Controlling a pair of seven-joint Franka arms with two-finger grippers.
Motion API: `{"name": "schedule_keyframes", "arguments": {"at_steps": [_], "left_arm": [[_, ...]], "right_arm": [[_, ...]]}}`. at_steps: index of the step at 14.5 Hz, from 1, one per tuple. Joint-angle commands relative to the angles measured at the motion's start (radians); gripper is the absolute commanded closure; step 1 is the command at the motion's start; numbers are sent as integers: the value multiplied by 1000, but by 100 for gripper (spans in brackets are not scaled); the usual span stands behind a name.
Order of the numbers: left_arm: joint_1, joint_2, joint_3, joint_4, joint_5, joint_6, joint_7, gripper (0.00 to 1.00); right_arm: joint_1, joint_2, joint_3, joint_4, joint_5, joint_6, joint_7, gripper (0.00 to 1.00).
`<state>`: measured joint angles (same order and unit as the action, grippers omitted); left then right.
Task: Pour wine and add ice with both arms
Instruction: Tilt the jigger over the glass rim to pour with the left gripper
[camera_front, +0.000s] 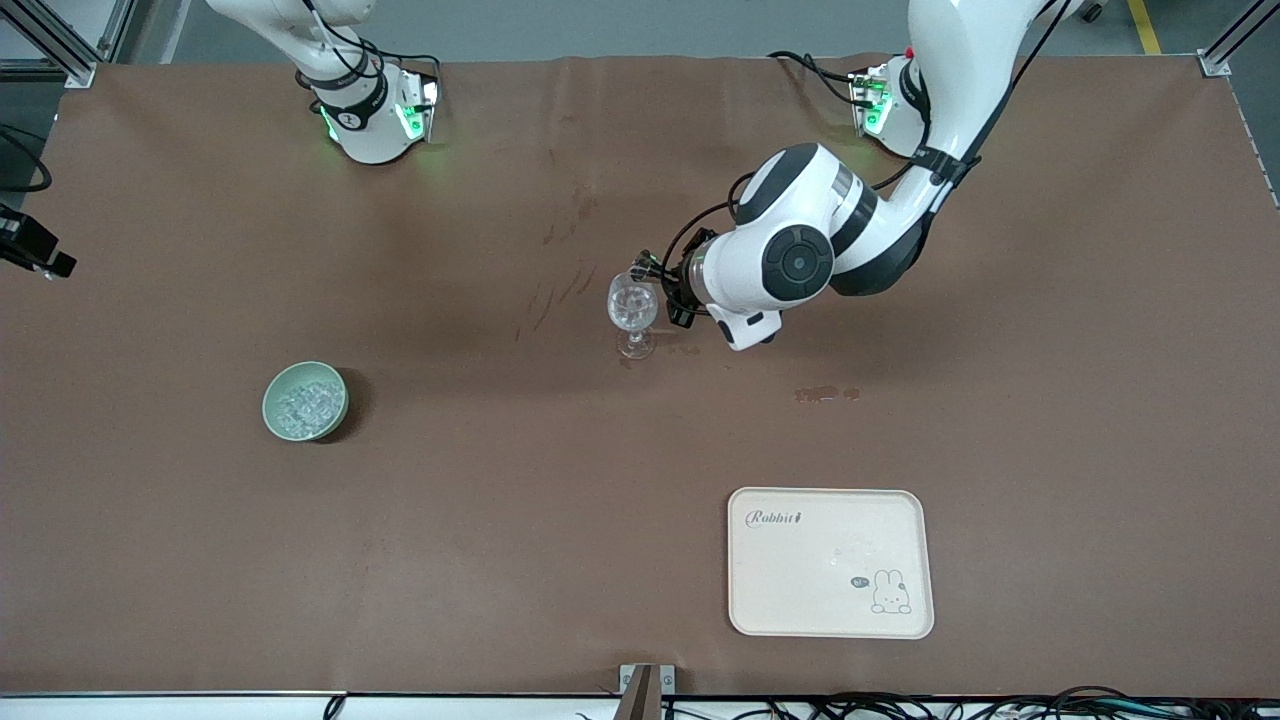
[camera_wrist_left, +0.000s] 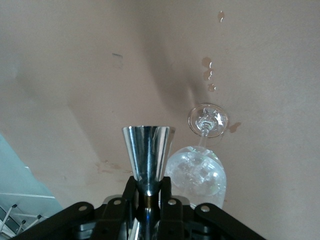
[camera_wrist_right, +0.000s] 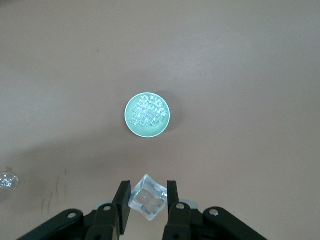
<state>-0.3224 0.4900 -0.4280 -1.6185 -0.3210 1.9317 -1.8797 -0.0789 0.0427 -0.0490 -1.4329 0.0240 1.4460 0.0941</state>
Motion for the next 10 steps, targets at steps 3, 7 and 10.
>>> {"name": "schedule_keyframes", "arguments": {"at_steps": [3,7,10], "left_arm": [[-32,19,11,28,40,1,-65,100],[14,42,9,43,-42,-6,-53,100],[52,44,9,43,-203,-7,42,100]], "right_arm": [[8,2,-9,2,11,-3,-5,99],[8,2,-11,2,11,-3,-5,99],[8,2,-11,2,11,-4,-5,99]]}}
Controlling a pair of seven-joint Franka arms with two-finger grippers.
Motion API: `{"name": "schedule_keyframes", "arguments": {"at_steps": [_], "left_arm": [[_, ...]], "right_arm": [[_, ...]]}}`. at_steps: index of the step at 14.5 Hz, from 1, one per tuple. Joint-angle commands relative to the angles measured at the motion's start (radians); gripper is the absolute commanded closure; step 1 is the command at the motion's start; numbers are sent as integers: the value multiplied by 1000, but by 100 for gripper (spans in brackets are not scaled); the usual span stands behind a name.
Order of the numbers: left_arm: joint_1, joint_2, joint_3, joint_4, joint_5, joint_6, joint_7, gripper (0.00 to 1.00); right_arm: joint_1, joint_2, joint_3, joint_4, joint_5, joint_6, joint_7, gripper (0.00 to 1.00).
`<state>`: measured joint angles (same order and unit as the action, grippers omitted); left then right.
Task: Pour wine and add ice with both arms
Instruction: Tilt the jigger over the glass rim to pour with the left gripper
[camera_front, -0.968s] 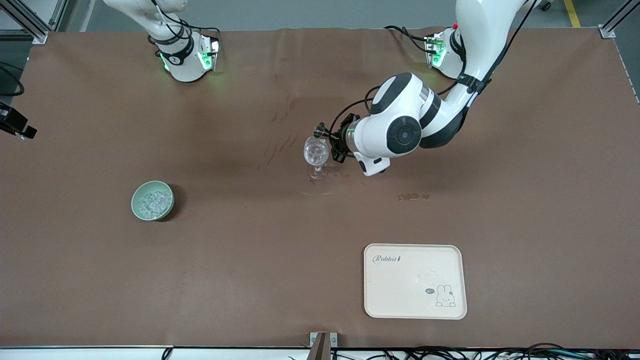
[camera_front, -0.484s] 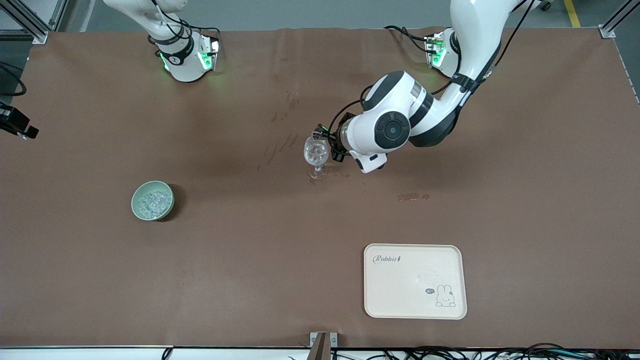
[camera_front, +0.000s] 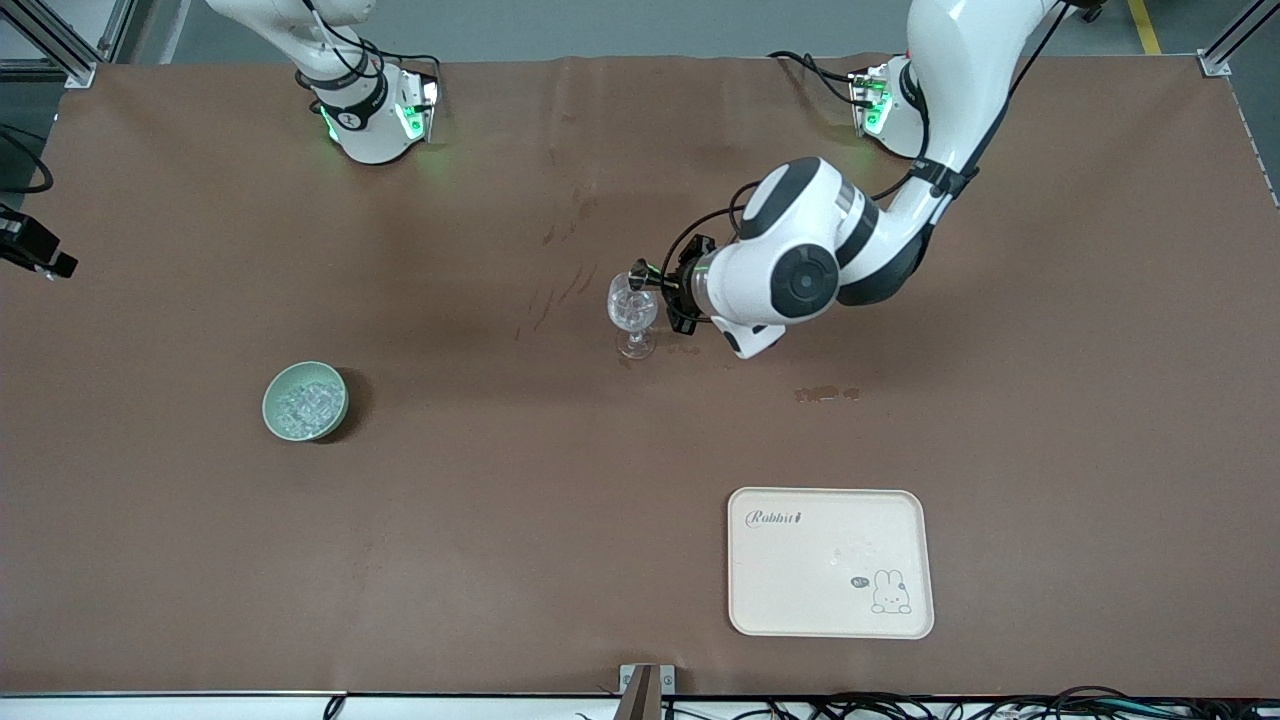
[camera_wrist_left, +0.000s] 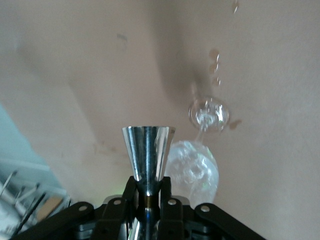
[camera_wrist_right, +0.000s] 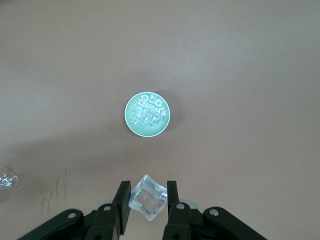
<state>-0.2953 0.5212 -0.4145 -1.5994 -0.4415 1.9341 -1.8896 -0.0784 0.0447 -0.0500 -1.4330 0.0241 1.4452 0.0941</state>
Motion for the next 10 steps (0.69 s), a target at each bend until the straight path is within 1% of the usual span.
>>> {"name": "schedule_keyframes", "arguments": {"at_steps": [1,3,4,6,7,9,10], "left_arm": [[39,13,-3,24,-135,-9,87,100],[76,13,-3,24,-206,-12,160,100],[103,13,-3,24,-226,-12,194,100],[177,26,-4,36,-281,-12,284,100],[217,48,-3,67,-317,-12,334,100],[281,107,0,120,-336,-3,423,100],[319,159,0,183,-338,0,467,100]], "right_arm": [[9,0,-10,2,11,-6,-2,99],[19,-2,-1,0,11,-14,13,99],[22,-2,31,0,11,-22,30,99],[22,-2,112,0,11,-34,137,100],[22,-2,157,0,11,-39,185,100],[23,0,258,-4,11,-36,307,100],[29,1,315,-4,11,-29,388,100]]}}
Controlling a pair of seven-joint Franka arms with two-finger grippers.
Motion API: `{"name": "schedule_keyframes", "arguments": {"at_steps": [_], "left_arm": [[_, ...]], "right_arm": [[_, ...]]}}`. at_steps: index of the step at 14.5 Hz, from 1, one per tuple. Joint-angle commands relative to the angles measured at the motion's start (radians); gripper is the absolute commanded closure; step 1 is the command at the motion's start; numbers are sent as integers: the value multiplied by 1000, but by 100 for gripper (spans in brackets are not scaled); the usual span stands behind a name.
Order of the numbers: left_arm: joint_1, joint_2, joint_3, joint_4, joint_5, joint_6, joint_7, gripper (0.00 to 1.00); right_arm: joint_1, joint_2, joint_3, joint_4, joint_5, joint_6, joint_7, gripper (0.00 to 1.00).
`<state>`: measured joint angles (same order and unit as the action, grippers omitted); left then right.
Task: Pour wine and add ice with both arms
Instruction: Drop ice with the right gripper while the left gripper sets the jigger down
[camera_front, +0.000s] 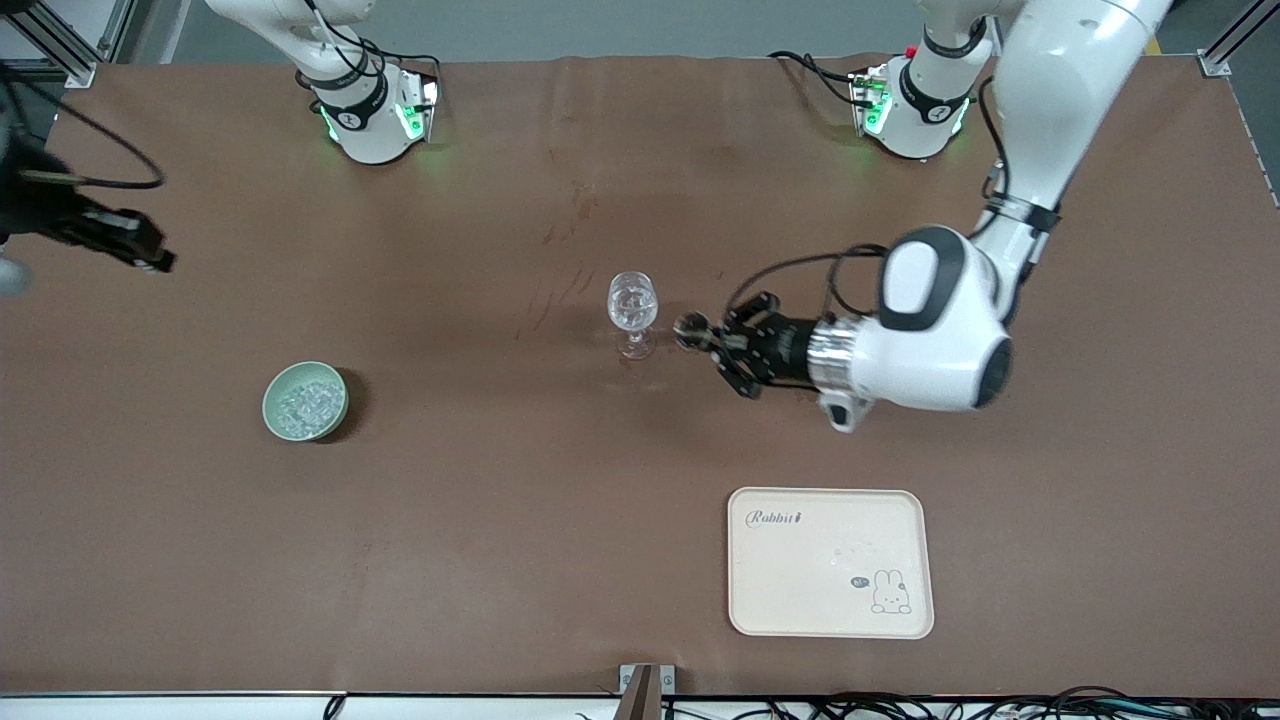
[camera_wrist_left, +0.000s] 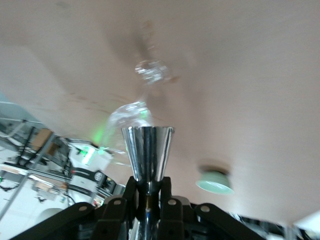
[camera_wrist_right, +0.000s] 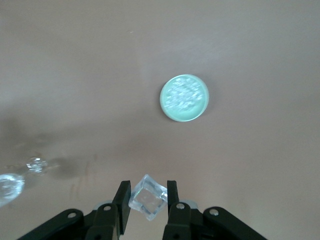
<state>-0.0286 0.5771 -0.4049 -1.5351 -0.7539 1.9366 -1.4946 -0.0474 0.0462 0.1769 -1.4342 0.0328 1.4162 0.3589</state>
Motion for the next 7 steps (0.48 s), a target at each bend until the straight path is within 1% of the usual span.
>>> {"name": "schedule_keyframes", "arguments": {"at_steps": [1,2,3,4,5,7], "left_arm": [[82,151,-11,171,-34,1,97,100],[110,196,-11,214,-77,22,118,100],[136,225,-11,222,-123,72,146,100],[157,246,-9,222,-172,129,192,100],[164,263,-8,222,-197,165,230,100],[190,317,-8,225,-202,249,305,100]], "right_arm": [[0,3,139,-3,4,6,194,100],[0,20,204,-3,9,30,268,100],[0,43,261,-9,13,67,355,100],[7,66,303,-9,13,93,424,100],[15,89,341,-9,13,122,486,100],[43,136,412,-14,0,177,610,100]]}}
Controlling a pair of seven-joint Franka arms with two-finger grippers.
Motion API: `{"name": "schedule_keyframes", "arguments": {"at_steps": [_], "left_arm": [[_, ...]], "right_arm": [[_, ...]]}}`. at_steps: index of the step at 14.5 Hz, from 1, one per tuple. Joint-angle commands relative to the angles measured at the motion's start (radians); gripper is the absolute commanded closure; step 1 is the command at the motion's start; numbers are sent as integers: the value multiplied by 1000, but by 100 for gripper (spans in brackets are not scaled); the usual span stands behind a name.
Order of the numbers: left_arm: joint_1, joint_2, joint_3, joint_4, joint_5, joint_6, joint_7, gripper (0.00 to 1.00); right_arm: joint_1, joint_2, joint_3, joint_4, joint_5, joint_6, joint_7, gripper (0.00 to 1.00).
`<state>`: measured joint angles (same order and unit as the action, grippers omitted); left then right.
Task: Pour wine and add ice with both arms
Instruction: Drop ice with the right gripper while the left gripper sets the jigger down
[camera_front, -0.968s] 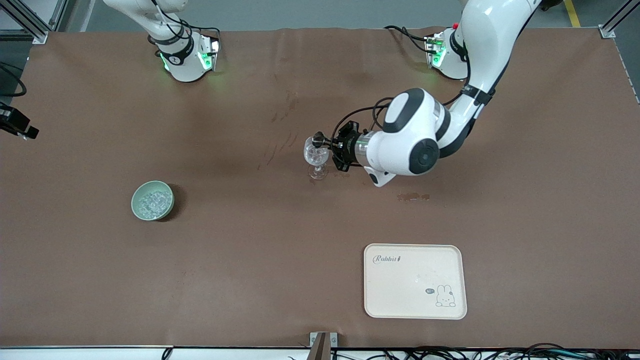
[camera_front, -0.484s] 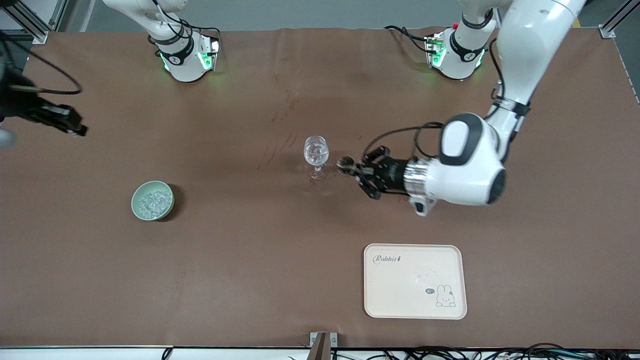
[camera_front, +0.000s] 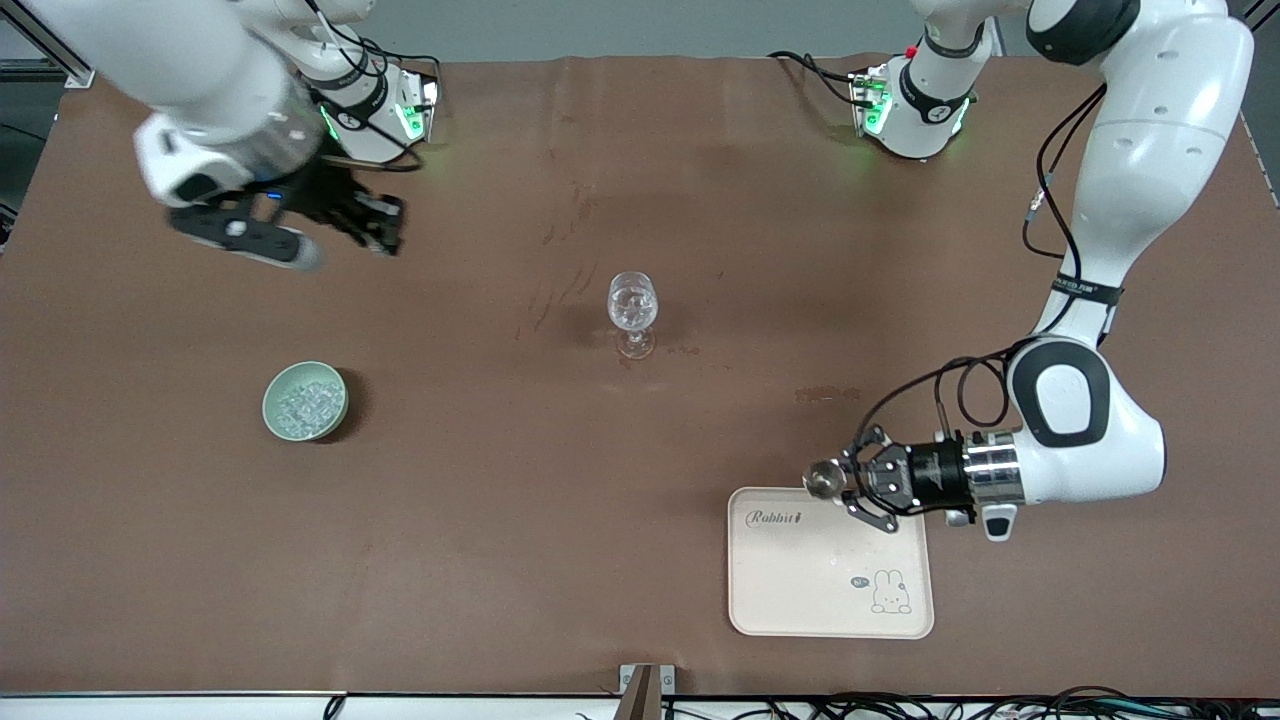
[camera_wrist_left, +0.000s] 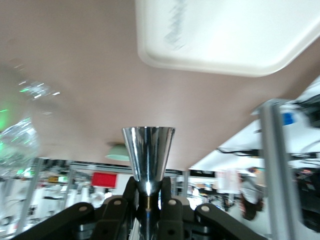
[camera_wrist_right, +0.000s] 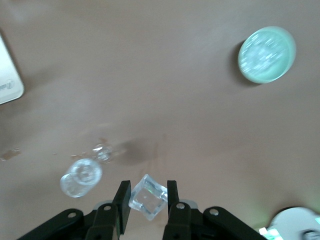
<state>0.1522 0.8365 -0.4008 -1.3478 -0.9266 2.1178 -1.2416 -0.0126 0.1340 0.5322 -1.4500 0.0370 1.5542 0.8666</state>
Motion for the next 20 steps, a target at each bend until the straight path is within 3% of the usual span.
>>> {"name": "schedule_keyframes", "arguments": {"at_steps": [1,5,12,15,16,17,19,20], "left_arm": [[32,100,-15,50,-46,88,92,100],[63,220,-13,134,-164,93,188,99],[92,314,-4,147,-248,113,277,98],[92,317,10,142,-258,113,298,89],[92,317,10,139,-256,113,303,78],[92,317,10,139,-256,113,303,59],[90,308,14,136,-247,113,310,0],[90,302,20,131,-239,113,306,0]], "right_arm": [[20,68,80,-13,-8,75,145,100],[88,88,114,-135,-34,277,296,100],[218,266,114,-125,-195,365,450,100],[243,297,114,-125,-206,385,454,100],[250,311,114,-125,-219,388,457,100],[255,325,114,-124,-230,394,474,100],[266,355,114,-124,-258,426,514,99],[272,364,114,-122,-259,428,516,99]]}}
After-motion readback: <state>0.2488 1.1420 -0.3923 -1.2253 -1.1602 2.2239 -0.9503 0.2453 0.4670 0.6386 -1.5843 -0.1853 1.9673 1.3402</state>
